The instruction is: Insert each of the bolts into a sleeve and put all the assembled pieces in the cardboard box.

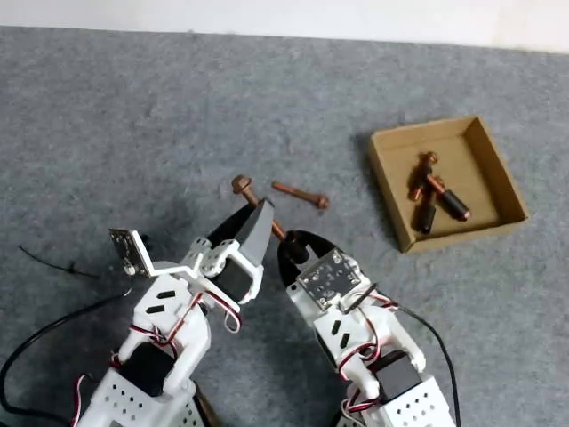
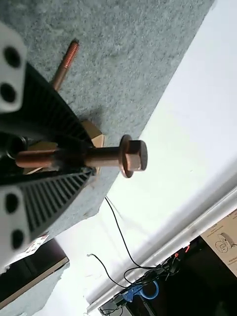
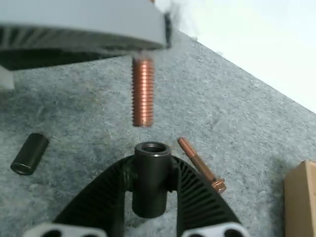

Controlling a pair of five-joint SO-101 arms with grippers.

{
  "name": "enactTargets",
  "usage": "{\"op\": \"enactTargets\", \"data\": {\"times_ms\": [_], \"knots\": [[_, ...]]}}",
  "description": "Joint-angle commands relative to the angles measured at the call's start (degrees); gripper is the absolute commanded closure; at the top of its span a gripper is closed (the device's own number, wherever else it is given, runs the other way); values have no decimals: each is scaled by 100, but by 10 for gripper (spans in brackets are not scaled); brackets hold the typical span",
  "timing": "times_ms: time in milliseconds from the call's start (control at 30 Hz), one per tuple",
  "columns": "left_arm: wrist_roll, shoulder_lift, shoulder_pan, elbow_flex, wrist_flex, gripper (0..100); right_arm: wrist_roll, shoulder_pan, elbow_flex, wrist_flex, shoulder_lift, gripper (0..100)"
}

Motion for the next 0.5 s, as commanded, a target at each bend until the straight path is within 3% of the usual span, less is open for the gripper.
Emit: {"op": "enactTargets", "data": {"times_ms": [0,300,467], "knots": [[-62,-57,-31,119,105,993,0,-66,681,13,-127,993],[-62,-57,-48,119,97,993,18,-453,655,4,-127,993],[-62,-57,-119,119,255,993,422,-541,646,-13,-127,993]]}}
